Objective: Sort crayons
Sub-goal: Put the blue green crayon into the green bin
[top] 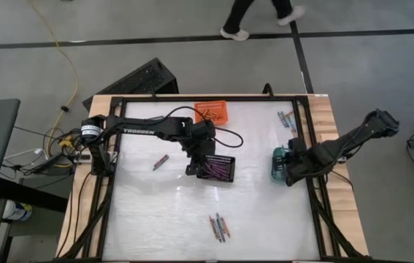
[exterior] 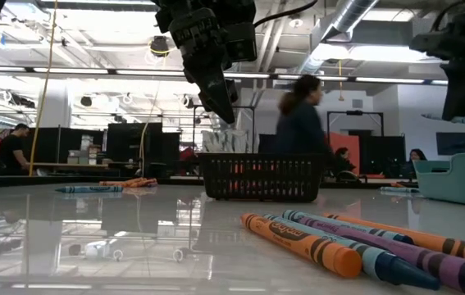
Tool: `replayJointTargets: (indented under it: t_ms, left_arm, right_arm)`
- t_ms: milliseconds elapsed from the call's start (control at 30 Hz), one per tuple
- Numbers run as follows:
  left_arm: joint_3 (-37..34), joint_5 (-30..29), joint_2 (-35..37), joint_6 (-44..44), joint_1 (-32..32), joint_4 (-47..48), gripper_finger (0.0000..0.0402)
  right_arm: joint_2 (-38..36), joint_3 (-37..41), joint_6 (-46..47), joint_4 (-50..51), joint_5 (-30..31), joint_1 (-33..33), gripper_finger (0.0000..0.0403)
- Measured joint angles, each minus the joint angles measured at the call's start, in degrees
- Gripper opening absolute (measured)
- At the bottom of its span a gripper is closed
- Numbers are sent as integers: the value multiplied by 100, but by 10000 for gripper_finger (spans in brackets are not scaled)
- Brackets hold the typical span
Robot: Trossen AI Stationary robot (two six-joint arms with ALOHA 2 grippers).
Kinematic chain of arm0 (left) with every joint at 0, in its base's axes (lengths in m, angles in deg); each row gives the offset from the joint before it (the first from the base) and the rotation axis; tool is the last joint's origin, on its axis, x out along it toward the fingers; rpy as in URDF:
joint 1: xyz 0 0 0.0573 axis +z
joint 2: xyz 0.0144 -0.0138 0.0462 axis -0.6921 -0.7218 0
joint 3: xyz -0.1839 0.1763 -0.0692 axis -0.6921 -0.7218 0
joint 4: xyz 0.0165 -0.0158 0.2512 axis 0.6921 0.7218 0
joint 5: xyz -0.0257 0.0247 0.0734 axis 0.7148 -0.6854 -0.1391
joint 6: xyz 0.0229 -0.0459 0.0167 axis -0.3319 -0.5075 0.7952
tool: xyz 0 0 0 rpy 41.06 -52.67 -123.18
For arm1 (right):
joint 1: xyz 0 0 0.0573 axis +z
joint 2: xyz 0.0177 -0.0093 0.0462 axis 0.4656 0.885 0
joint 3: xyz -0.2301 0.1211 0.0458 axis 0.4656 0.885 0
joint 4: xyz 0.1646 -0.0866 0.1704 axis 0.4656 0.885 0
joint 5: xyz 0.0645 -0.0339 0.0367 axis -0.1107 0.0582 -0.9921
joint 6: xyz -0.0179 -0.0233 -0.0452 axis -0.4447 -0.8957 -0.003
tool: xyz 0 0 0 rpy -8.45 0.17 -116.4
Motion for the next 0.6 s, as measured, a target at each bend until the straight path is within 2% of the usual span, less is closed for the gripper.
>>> replayJointTargets:
  t_ms: [100,300,600]
  left_arm:
    - [0,0,0,6,0,0,153]
    - [0,0,0,9,0,0,153]
    - [0,2,0,15,0,7,153]
  right_arm:
    - [-145,219,-136,-251,-263,-97,0]
    - [-265,570,-57,-595,-355,-110,0]
    - [-247,553,-250,-630,-615,-172,0]
